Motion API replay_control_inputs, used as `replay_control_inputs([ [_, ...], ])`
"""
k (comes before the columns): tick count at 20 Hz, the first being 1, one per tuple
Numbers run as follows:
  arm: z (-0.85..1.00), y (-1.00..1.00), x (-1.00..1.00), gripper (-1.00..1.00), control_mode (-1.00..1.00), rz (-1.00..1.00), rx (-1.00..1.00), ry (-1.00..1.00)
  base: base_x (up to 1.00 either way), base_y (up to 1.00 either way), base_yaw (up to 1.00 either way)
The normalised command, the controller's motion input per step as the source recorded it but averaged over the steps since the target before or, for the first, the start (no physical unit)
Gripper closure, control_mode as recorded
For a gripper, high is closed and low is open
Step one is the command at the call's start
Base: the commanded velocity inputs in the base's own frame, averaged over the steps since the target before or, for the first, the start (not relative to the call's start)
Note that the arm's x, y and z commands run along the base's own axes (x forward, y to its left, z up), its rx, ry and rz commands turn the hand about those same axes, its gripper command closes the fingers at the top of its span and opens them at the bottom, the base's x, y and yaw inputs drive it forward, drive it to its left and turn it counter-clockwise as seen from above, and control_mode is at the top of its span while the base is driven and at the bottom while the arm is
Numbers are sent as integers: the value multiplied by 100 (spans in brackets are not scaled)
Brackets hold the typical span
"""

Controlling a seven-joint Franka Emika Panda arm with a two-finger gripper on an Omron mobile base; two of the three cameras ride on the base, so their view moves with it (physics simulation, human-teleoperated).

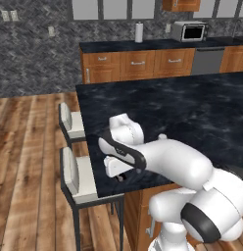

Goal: Take the cinnamon bottle from the cabinet and place it on the dining table, next to the plate with the cupcake. Then take the chocolate from the dining counter and place it on the cupcake plate.

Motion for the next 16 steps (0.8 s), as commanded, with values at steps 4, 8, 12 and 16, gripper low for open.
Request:
replay_control_inputs([
  [4,-26,-8,19,-100,-100,-2,-7,-9,0,0,0],
  [8,-16,0,26,-100,-100,-2,-11,-14,0,0,0],
  [12,-22,0,32,-100,-100,-1,-3,-15,0,0,0],
  [16,-38,-3,13,-100,-100,0,2,-11,0,0,0],
])
